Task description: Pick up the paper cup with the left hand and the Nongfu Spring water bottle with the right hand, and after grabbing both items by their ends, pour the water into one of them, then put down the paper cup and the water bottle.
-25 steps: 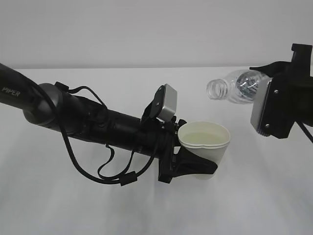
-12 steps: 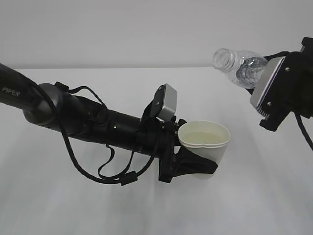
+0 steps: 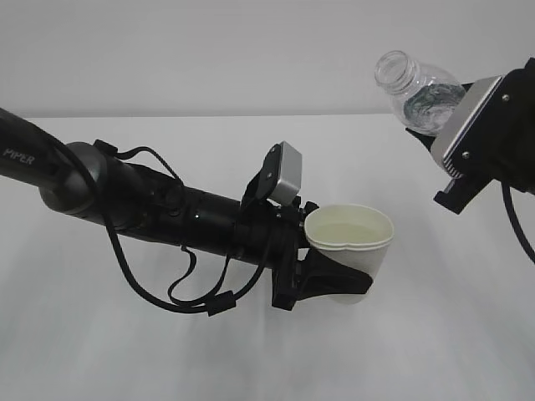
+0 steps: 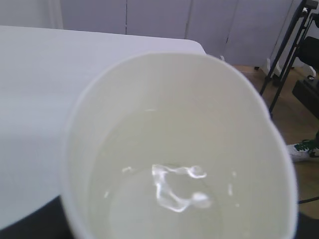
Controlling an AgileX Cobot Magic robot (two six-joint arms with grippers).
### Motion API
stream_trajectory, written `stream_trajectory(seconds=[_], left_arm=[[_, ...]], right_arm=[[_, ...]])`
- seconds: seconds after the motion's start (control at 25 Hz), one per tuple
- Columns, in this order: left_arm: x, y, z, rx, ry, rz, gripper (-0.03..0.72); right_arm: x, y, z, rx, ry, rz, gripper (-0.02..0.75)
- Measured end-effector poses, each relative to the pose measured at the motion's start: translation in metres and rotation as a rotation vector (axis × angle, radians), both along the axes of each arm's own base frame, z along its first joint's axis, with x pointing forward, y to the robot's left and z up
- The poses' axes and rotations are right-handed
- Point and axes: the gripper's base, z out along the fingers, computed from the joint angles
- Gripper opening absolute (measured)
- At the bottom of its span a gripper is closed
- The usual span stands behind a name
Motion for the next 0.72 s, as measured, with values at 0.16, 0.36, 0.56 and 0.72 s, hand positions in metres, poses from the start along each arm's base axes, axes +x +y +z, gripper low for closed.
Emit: stream_trajectory(seconds=[0.16,0.36,0.56,0.72], left_arm=[[0.000,0.000,0.000,0.000,0.000,0.000,0.438],[0.001,0.000,-0.001,0.012,-0.003,0.013,0.438],[0.002,0.000,-0.002,0.021,-0.006,0.020,0.438],[0.002,0.000,-0.002,0.022,-0.006,0.025,0.438]], right_arm=[[0.004,0.001,-0.009,0.044,0.030,-0.002,0.384],[0.008,0.003,-0.014,0.154,0.041,-0.007,0.384],[0.010,0.001,-0.009,0.313,0.040,-0.051,0.384],[0.011,0.000,-0.006,0.391,0.026,-0.070,0.384]])
